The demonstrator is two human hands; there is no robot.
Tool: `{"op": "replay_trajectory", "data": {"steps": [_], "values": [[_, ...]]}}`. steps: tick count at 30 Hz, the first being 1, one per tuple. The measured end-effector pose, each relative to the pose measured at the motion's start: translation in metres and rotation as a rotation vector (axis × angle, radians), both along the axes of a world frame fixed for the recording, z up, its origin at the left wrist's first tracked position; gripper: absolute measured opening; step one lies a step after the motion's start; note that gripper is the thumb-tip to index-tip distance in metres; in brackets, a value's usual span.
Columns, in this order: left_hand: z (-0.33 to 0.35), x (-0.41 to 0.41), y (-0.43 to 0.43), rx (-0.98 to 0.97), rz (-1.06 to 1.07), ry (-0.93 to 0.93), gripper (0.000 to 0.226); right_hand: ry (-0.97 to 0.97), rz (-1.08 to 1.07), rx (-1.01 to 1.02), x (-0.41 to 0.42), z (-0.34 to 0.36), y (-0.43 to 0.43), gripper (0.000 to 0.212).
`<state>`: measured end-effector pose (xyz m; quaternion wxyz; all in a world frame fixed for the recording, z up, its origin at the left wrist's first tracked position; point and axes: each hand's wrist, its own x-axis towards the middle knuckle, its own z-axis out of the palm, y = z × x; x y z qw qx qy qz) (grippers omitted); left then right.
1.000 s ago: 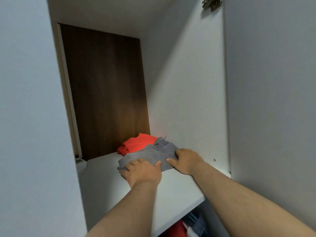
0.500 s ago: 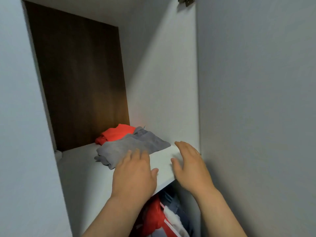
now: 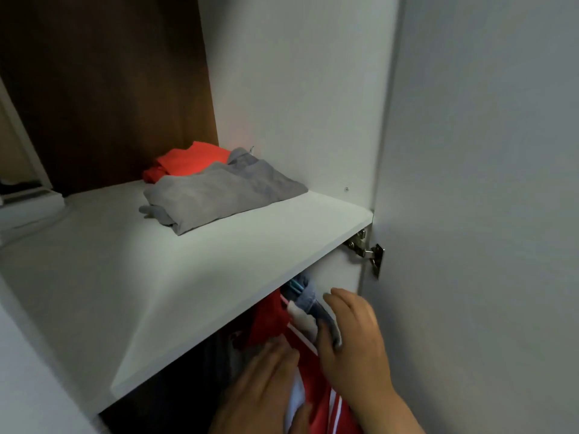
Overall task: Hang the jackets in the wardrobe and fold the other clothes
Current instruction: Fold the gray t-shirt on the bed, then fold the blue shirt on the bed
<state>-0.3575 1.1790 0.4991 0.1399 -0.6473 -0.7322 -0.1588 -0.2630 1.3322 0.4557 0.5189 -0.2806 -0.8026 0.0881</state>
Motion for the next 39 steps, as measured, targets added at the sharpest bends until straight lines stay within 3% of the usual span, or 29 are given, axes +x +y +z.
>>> {"op": "replay_trajectory", "data": {"steps": [1, 3, 5, 7, 8, 10, 11, 13, 15, 17, 19, 23, 31, 39], "values": [[-0.009, -0.002, 0.002, -0.002, 0.012, 0.029, 0.083, -0.030, 0.015, -0.022, -0.001, -0.006, -0.001, 0.042], [-0.014, -0.003, -0.002, -0.057, 0.011, -0.092, 0.086, -0.100, 0.022, -0.076, 0.000, -0.020, -0.002, 0.047], [-0.019, -0.012, -0.005, -0.161, -0.049, -0.217, 0.074, -0.137, 0.007, -0.107, 0.002, -0.036, 0.000, 0.046], [-0.026, -0.012, 0.008, 0.104, -0.022, -0.094, 0.062, -0.127, -0.002, -0.112, 0.001, -0.051, 0.002, 0.042], [-0.031, -0.008, 0.016, 0.141, 0.016, -0.192, 0.066, -0.112, 0.003, -0.113, -0.002, -0.057, 0.002, 0.042], [-0.057, -0.011, 0.032, 0.283, 0.147, -0.523, 0.111, -0.084, 0.017, -0.115, -0.007, -0.071, 0.000, 0.043], [-0.065, -0.008, 0.044, 0.263, 0.167, -0.539, 0.121, -0.069, 0.028, -0.119, -0.009, -0.079, -0.001, 0.044], [-0.080, -0.007, 0.045, 0.274, 0.225, -0.616, 0.111, -0.054, 0.043, -0.132, -0.013, -0.095, -0.006, 0.047], [-0.101, -0.012, 0.025, 0.162, 0.175, -0.475, 0.104, -0.066, 0.053, -0.122, -0.015, -0.115, -0.008, 0.051], [-0.130, -0.022, 0.006, 0.024, 0.171, -0.371, 0.078, -0.066, 0.046, -0.086, -0.017, -0.140, -0.009, 0.045], [-0.172, -0.032, 0.001, 0.118, 0.287, -0.541, 0.083, -0.057, 0.041, -0.059, -0.019, -0.171, -0.011, 0.042], [-0.261, -0.032, -0.005, 0.333, 0.359, -0.460, 0.063, -0.026, 0.075, 0.000, -0.023, -0.237, -0.023, 0.051], [-0.376, 0.063, -0.088, 0.357, 0.439, -0.259, 0.071, -0.074, 0.213, -0.115, 0.033, -0.338, -0.095, 0.055], [-0.412, 0.124, -0.216, 0.276, 0.719, -0.212, 0.061, -0.320, 0.430, -0.085, 0.119, -0.363, -0.151, 0.051]]}}
